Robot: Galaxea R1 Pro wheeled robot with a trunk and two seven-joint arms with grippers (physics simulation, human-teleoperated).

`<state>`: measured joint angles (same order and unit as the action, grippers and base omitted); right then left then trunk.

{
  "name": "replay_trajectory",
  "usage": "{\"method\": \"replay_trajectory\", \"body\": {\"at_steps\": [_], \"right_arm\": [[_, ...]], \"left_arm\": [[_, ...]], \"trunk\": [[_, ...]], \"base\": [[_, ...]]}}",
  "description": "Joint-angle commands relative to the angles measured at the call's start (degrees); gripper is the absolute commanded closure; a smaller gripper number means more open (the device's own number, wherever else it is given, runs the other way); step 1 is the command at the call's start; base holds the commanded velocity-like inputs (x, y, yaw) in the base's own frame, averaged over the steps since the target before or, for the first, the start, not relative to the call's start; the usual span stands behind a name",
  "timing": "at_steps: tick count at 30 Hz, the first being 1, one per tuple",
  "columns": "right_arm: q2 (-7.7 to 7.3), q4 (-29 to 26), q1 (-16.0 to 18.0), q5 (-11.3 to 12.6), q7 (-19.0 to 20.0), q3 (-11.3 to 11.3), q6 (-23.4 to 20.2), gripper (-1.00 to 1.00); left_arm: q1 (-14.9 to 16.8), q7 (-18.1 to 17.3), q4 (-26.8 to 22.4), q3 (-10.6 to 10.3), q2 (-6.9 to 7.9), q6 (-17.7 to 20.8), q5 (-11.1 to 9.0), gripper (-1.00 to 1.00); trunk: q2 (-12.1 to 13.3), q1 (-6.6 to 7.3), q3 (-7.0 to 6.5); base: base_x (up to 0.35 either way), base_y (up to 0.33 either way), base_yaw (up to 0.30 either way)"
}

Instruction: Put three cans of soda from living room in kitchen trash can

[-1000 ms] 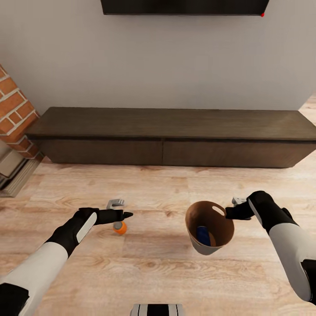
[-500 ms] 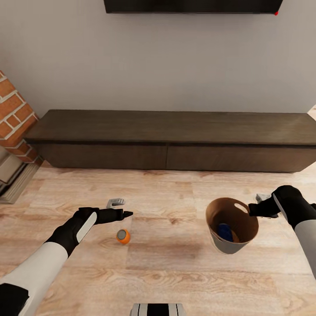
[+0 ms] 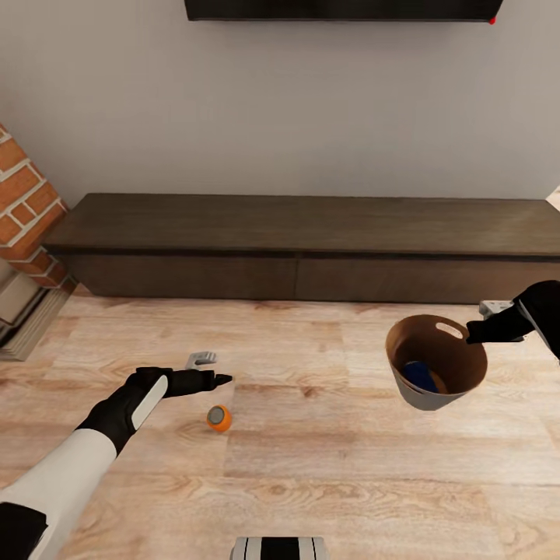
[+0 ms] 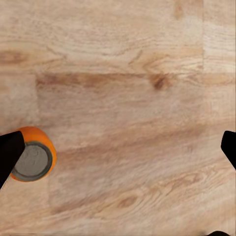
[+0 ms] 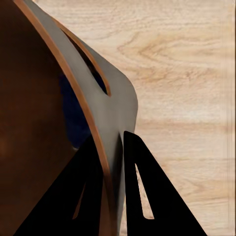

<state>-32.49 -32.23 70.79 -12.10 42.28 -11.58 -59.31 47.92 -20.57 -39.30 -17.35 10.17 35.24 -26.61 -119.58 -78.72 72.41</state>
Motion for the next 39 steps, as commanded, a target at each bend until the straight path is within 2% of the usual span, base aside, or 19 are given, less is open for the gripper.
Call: {"method": "replay_trajectory", "body": {"at_steps": [1, 9, 19, 22, 25, 26, 27, 30, 32, 35, 39], "right_arm": [[-0.18, 0.1, 0.7, 1.0, 0.5, -0.6, -0.7, 1.0], [-1.73, 0.2, 2.2, 0.9, 0.8, -1.9, -0.7, 1.0], [-1.95, 0.2, 2.3, 1.0, 0.9, -3.4, -0.7, 1.0], [-1.92, 0.2, 2.3, 0.9, 0.9, -3.4, -0.7, 1.0], [-1.88, 0.2, 2.3, 0.9, 0.9, -3.6, -0.7, 1.0], [-1.88, 0.2, 2.3, 0.9, 0.9, -3.9, -0.7, 1.0], [-1.91, 0.2, 2.4, 0.9, 0.9, -4.3, -0.7, 1.0], [-1.9, 0.2, 3.1, 0.9, 0.9, -4.8, -0.7, 1.0], [-1.93, 0.2, 4.0, 0.9, 0.9, -6.0, -0.7, 1.0], [-1.92, 0.8, 5.6, 0.9, 0.9, -7.7, -0.7, 1.0], [-1.83, 3.0, 8.1, 0.9, 0.9, -9.5, -0.7, 1.0]], "left_arm": [[0.0, 0.0, 0.0, 0.0, 0.16, 0.0, 0.0, -1.0], [0.0, 0.0, -0.1, 0.0, 1.52, 0.0, -0.2, -1.0], [0.0, 0.1, -0.4, -0.1, 1.45, 0.2, 0.0, -1.0], [0.0, 0.3, -0.2, -0.1, 1.17, 3.0, 0.1, -1.0], [0.1, 2.7, 1.0, -0.1, 1.01, 6.7, 0.1, -1.0], [0.5, 5.1, 1.5, -0.1, 0.96, 8.4, 0.1, -1.0], [1.3, 8.0, 1.9, 0.0, 0.91, 10.2, 0.0, -1.0], [3.7, 12.3, 2.0, 0.1, 0.83, 13.5, -0.3, -1.0], [7.4, 15.7, 2.0, 0.2, 0.54, 17.3, -0.5, -1.0], [10.3, 17.2, 1.9, 0.2, 0.25, 19.3, -0.7, -1.0], [11.2, 17.2, 1.3, 0.2, 0.15, 19.8, -0.8, -1.0]], "trunk": [[0.0, 0.0, 0.04], [0.0, 0.0, 0.45], [0.0, 0.0, 1.14], [-0.8, -0.44, 1.71], [-2.0, -1.1, 2.47], [-2.4, -1.32, 2.72], [-2.8, -1.54, 2.97], [-4.0, -2.2, 3.72], [-4.8, -2.63, 4.23], [-6.0, -3.29, 5.01], [-6.0, -3.29, 5.23]], "base": [[0.0, 0.16, 0.0], [0.0, 0.21, 0.0], [0.0, 0.031, 0.0], [0.0, 0.003, 0.0], [0.0, 0.001, 0.0], [0.0, 0.0, 0.0], [0.0, 0.0, 0.0], [0.0, 0.0, 0.0], [0.0, 0.0, 0.0], [0.0, 0.0, 0.0], [0.0, 0.0, 0.0]]}}
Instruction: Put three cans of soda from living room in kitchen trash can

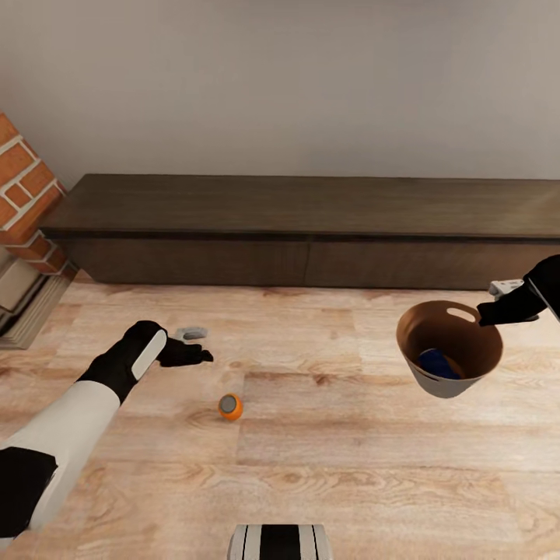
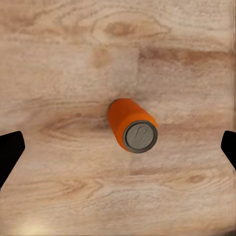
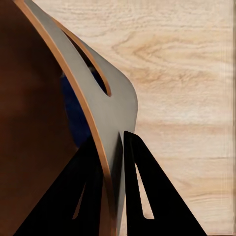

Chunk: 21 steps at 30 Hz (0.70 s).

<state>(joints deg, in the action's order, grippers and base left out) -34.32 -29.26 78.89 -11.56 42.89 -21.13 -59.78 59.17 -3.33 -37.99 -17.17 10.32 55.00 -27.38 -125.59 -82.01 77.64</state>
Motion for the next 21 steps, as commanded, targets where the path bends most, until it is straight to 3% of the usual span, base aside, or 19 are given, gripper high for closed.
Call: {"method": "replay_trajectory", "body": {"at_steps": [1, 7, 13, 15, 19, 21], "right_arm": [[0.01, 0.3, 0.3, 0.4, 0.3, -0.3, -0.2, 1.0], [-0.04, 1.4, 1.4, 0.5, 0.3, -4.5, -0.2, 1.0], [-0.05, 2.0, 3.6, 0.5, 0.3, -5.1, -0.2, 1.0], [0.26, 5.6, 7.3, 0.5, 0.3, -5.3, -0.2, 1.0], [0.51, 8.9, 10.7, 0.4, 0.3, -5.4, -0.2, 1.0], [0.66, 10.3, 13.0, 0.4, 0.3, -6.3, -0.2, 1.0]], "left_arm": [[0.1, 0.0, -0.5, 0.0, -0.02, 0.0, 0.0, -1.0], [0.3, 0.0, -8.6, 0.0, -0.5, 0.7, -1.1, -1.0], [0.3, 0.5, -9.4, -0.1, -2.09, 1.5, -2.3, -1.0], [0.3, 0.8, -8.9, -0.1, -2.42, 1.2, -2.3, -1.0], [0.3, 1.0, -5.5, -0.1, -2.8, 0.5, -2.3, -1.0], [0.3, 1.1, -0.4, -0.1, -3.04, -3.7, -2.1, -1.0]], "trunk": [[0.0, 0.0, 0.02], [-0.8, -0.44, 0.43], [-3.2, -1.75, 1.79], [-4.0, -2.19, 2.32], [-5.6, -3.07, 3.39], [-6.4, -3.51, 3.93]], "base": [[0.0, 0.0, 0.0], [0.0, 0.0, 0.0], [0.0, 0.0, 0.0], [0.0, 0.0, 0.0], [0.0, 0.0, 0.0], [0.0, 0.0, 0.0]]}}
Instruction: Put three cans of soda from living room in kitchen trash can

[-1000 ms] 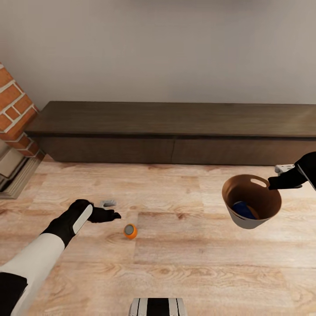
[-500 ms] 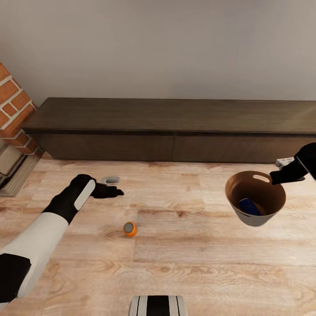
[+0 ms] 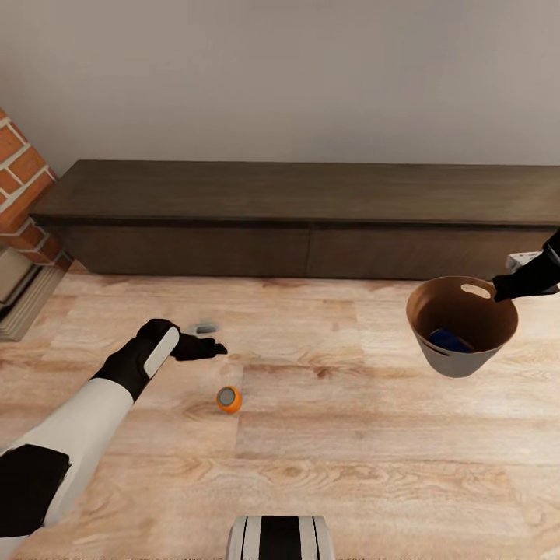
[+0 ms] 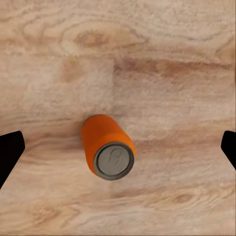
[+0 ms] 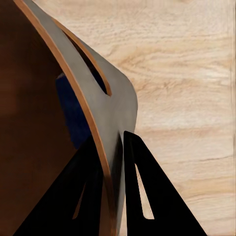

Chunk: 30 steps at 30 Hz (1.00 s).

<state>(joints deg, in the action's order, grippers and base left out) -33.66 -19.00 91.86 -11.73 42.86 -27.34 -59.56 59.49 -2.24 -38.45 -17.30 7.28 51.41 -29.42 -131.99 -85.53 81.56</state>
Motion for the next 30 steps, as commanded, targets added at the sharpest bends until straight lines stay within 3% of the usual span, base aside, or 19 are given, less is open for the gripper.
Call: {"method": "replay_trajectory", "body": {"at_steps": [1, 6, 12, 16, 23, 30], "right_arm": [[0.02, 0.2, 0.4, 0.6, 0.3, -0.3, -0.4, 1.0], [0.27, 0.7, 2.2, 0.6, 0.3, -1.7, -0.4, 1.0], [0.94, 0.9, 4.0, 0.6, 0.3, -2.5, -0.4, 1.0], [1.07, 1.0, 4.4, 0.5, 0.3, -2.8, -0.4, 1.0], [1.01, 1.5, 4.6, 0.6, 0.6, -6.5, -0.4, 1.0], [0.96, 2.4, 4.7, 0.6, 0.7, -7.2, -0.4, 1.0]], "left_arm": [[0.0, 0.0, 1.0, 0.0, -0.02, -1.2, -0.1, -1.0], [0.0, 0.0, 4.9, -0.4, -0.13, -6.7, 0.0, -1.0], [-0.4, 0.0, 5.9, -0.6, -0.24, -11.1, 0.0, -1.0], [-0.6, 0.0, 5.6, -0.7, -1.37, -12.3, 0.0, -1.0], [-0.6, -0.1, 5.5, -0.7, -2.16, -12.5, 0.0, -1.0], [-0.7, -0.4, 5.2, -0.7, -2.26, -12.5, 0.1, -1.0]], "trunk": [[-0.4, -0.21, 0.27], [-2.4, -1.31, 1.62], [-4.8, -2.63, 3.24], [-6.4, -3.51, 4.33], [-9.2, -5.05, 6.22], [-9.2, -5.05, 6.81]], "base": [[0.0, 0.0, 0.0], [0.0, 0.0, 0.0], [0.0, 0.0, 0.0], [0.0, 0.0, 0.0], [0.0, 0.0, 0.0], [0.0, 0.0, 0.0]]}}
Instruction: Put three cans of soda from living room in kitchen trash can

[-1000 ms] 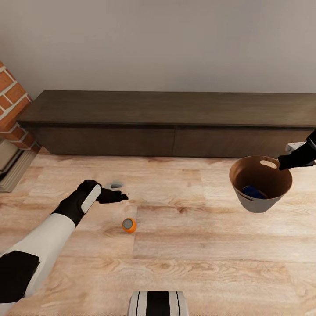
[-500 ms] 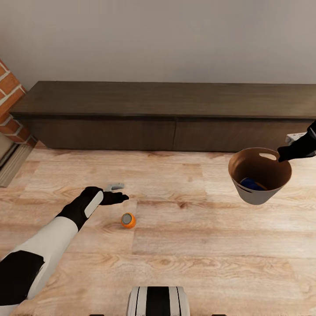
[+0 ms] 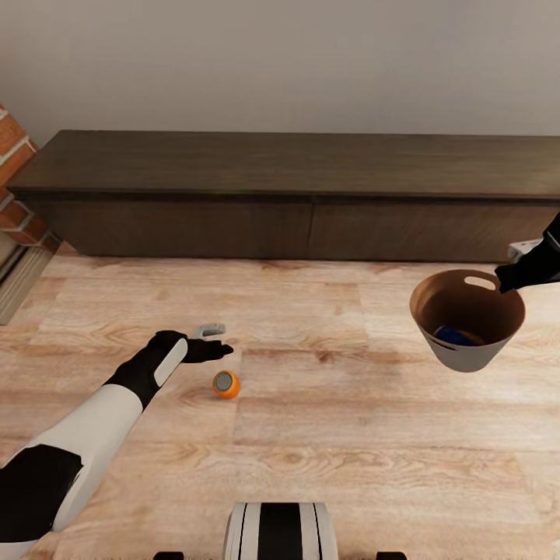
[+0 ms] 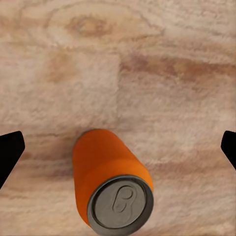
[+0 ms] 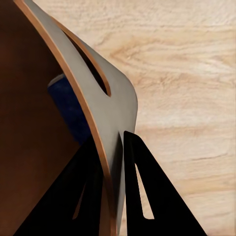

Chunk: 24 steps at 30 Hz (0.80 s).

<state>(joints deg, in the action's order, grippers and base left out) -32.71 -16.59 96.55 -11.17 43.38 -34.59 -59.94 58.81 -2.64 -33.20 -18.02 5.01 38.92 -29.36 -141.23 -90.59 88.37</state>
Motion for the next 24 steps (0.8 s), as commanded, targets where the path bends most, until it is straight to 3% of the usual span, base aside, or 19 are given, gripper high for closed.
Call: {"method": "replay_trajectory", "body": {"at_steps": [1, 11, 24], "right_arm": [[0.0, 0.0, 0.0, 0.0, 0.2, 0.0, -0.1, 1.0], [-0.07, 0.2, 0.0, 0.0, 0.2, -0.2, -0.1, 1.0], [-0.25, 0.2, 0.0, 0.0, 0.2, -0.2, -0.1, 1.0]], "left_arm": [[0.0, 0.0, -0.1, 0.0, 0.0, 0.0, 0.0, -1.0], [0.0, -0.1, -0.4, 0.0, 0.0, -0.1, 0.0, -1.0], [0.0, -0.3, -0.4, 0.0, -0.01, -0.1, 0.0, -1.0]], "trunk": [[0.0, 0.01, 0.07], [0.0, 0.01, 0.72], [0.0, 0.01, 1.27]], "base": [[0.0, 0.0, 0.0], [-0.134, 0.0, 0.0], [-0.019, 0.0, 0.0]]}}
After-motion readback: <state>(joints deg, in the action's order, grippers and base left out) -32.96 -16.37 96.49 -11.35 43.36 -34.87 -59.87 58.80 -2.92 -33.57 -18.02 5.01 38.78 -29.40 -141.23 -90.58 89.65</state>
